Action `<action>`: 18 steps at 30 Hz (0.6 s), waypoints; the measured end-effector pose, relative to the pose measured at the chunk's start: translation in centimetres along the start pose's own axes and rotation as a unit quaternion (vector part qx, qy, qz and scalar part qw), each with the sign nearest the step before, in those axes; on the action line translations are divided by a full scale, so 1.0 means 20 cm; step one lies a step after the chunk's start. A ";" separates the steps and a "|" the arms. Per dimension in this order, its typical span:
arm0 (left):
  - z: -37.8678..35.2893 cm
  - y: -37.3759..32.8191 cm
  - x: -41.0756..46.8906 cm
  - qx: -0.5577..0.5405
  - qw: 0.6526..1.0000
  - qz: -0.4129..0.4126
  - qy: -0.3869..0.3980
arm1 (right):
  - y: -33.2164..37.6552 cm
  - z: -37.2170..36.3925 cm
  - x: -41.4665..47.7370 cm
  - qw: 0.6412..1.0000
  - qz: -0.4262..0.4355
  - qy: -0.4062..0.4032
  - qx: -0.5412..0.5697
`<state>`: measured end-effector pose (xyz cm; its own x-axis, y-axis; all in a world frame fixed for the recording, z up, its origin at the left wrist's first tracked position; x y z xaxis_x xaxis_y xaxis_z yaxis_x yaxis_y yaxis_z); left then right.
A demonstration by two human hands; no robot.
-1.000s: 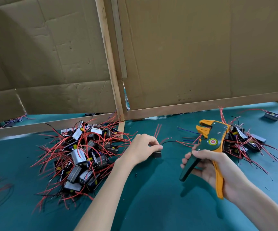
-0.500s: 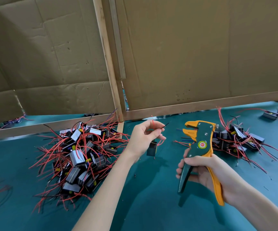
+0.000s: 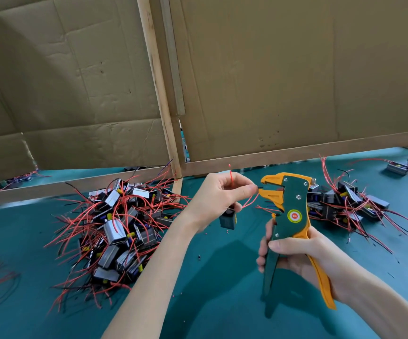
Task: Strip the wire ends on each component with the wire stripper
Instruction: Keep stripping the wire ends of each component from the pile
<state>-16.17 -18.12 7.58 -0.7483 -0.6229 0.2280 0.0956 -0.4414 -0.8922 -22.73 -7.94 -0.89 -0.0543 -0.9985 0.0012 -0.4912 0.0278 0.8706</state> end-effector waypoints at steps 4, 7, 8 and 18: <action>0.00 -0.01 -0.01 0.020 1.000 0.009 0.019 | 0.01 -0.01 -0.01 1.000 -0.001 0.012 -0.014; 0.01 -0.02 -0.02 0.031 0.999 0.013 0.043 | 0.00 -0.01 -0.01 0.999 -0.008 0.019 -0.028; 0.01 -0.02 -0.03 0.034 0.998 0.013 0.050 | 0.00 -0.01 -0.02 0.999 -0.013 0.021 -0.033; 0.02 -0.05 -0.06 0.061 0.993 0.011 0.099 | 0.00 -0.01 -0.05 0.994 -0.039 0.012 -0.103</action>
<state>-15.09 -17.12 8.44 -0.8580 -0.5002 0.1170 0.1833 -0.5109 -0.8399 -22.50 -6.91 -0.73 -0.0013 -0.9982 -0.0597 -0.3050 -0.0565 0.9507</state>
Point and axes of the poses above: each hand's wrist, its own x-axis towards the middle knuckle, its own z-axis out of the back of the hand, y = z × x, the point moved 10 cm from there along x, towards the middle knuckle, and after that the axes turned 8 degrees about x, right-handed, at the moved point
